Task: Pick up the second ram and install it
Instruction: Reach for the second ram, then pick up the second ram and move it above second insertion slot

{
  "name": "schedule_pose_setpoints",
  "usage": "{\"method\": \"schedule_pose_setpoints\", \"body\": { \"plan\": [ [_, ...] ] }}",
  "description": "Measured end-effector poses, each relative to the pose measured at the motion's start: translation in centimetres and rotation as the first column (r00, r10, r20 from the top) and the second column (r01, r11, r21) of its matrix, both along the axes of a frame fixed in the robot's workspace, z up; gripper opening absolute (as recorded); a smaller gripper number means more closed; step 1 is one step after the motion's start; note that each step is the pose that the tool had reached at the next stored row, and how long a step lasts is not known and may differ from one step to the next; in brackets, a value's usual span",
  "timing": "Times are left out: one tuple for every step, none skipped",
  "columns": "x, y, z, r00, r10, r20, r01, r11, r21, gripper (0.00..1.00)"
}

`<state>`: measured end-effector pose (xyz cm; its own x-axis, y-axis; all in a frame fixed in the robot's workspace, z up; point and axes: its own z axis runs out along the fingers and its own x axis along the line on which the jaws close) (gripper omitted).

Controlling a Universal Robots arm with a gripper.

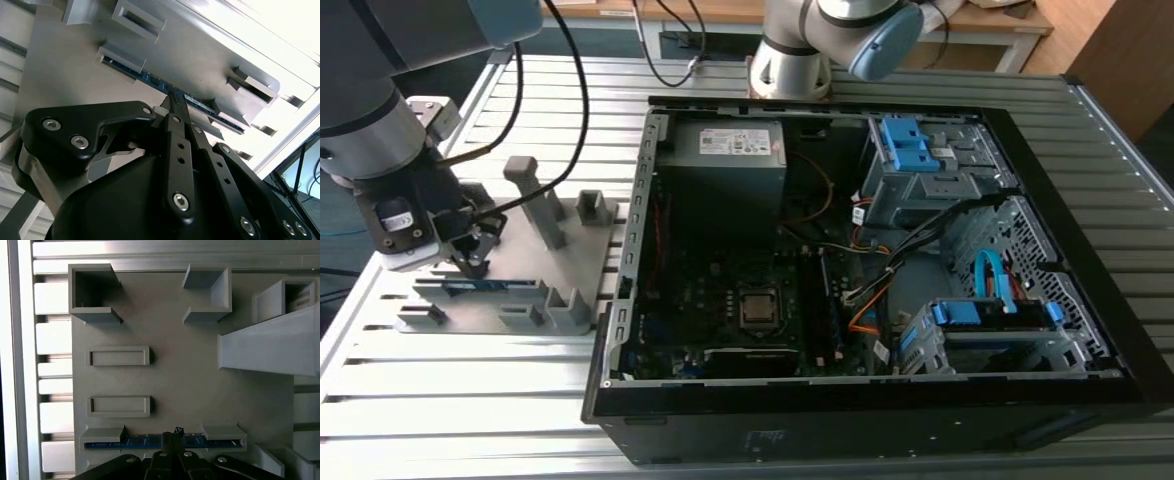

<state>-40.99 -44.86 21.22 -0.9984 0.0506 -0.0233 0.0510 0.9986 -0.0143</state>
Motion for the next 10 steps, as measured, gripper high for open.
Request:
{"method": "schedule_pose_setpoints", "body": {
  "plan": [
    [0.0, 0.0, 0.0, 1.0, 0.0, 0.0, 0.0, 1.0, 0.0, 0.1],
    [0.0, 0.0, 0.0, 1.0, 0.0, 0.0, 0.0, 1.0, 0.0, 0.1],
    [0.0, 0.0, 0.0, 1.0, 0.0, 0.0, 0.0, 1.0, 0.0, 0.1],
    [0.0, 0.0, 0.0, 1.0, 0.0, 0.0, 0.0, 1.0, 0.0, 0.1],
    [0.0, 0.0, -0.01, 1.0, 0.0, 0.0, 0.0, 1.0, 0.0, 0.1],
    [0.0, 0.0, -0.01, 1.0, 0.0, 0.0, 0.0, 1.0, 0.0, 0.1],
    [0.0, 0.0, -0.01, 1.0, 0.0, 0.0, 0.0, 1.0, 0.0, 0.1],
    [0.0, 0.0, -0.01, 1.0, 0.0, 0.0001, 0.0, 1.0, 0.0, 0.1],
    [0.0, 0.0, -0.01, 1.0, 0.0, 0.0, 0.0, 1.0, 0.0, 0.1],
    [0.0, 0.0, -0.01, 1.0, 0.001, 0.0, -0.001, 1.0, 0.0, 0.1]
  ]
}}
